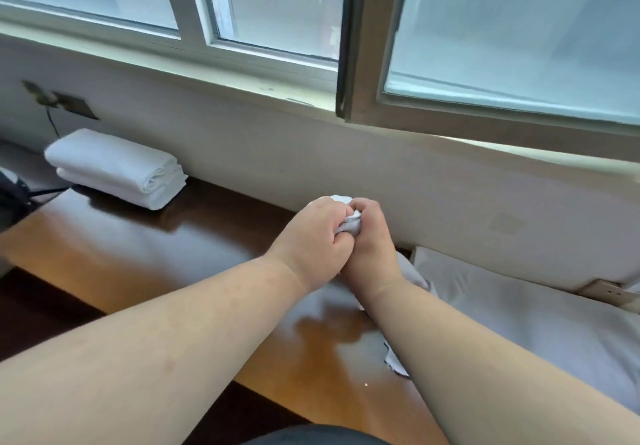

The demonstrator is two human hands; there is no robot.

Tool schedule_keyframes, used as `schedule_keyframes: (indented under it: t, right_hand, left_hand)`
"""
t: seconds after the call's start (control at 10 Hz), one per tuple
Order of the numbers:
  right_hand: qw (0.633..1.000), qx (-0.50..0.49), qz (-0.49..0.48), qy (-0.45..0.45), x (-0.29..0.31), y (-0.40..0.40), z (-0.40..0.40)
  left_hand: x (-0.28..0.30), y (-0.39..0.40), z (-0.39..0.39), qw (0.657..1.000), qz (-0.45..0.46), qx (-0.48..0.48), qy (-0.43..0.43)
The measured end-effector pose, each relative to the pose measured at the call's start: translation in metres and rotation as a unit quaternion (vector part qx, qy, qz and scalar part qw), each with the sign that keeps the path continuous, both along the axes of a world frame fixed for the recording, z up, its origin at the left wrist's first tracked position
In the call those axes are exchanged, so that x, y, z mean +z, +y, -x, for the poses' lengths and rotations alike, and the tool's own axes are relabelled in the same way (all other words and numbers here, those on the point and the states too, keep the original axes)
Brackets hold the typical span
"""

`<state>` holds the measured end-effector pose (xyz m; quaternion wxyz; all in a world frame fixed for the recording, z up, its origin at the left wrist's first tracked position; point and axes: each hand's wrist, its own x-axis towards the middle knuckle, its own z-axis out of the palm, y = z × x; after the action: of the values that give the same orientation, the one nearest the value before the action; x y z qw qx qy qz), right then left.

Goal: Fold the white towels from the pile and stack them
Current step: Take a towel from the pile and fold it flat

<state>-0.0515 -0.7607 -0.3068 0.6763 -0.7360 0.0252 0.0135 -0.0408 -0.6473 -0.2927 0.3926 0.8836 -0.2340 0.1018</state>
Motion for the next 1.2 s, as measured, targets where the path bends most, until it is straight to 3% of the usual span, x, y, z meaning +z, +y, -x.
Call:
schedule_keyframes:
  t: [0.1,0.2,0.4,0.5,0.6,0.8,1.0,1.2]
  right_hand:
    - [0.998,-0.019,0.031,-0.044,0.011,0.05,-0.004]
    - [0.96,-0.062,0.22,-0.162,0.008,0.098,-0.023]
    - [0.963,0.015,0.198,-0.181,-0.01,0.158,-0.046]
    - [0.97,0.092,0.189,-0.121,-0.033,0.177,-0.063]
    - [0.948,0.187,0.25,-0.06,-0.06,0.193,-0.082]
    - [0.92,0.26,0.291,-0.031,-0.09,0.236,-0.113]
    - [0.922,0.219,0.317,-0.015,-0.088,0.289,-0.14]
    - [0.952,0.139,0.26,0.081,-0.092,0.337,-0.158]
  left_hand:
    - [0.009,0.056,-0.012,1.0,-0.011,0.001,-0.027]
    - [0.008,0.101,-0.024,0.999,-0.014,0.018,-0.031]
    - [-0.014,0.168,-0.047,0.999,-0.026,0.045,0.01]
    - [-0.033,0.198,-0.059,0.992,-0.05,0.099,0.065]
    - [-0.054,0.231,-0.073,0.971,-0.047,0.191,0.134]
    - [-0.075,0.285,-0.105,0.94,-0.015,0.274,0.202]
    - [-0.095,0.33,-0.16,0.95,-0.076,0.207,0.221]
    - [-0.109,0.363,-0.202,0.954,-0.076,0.016,0.288]
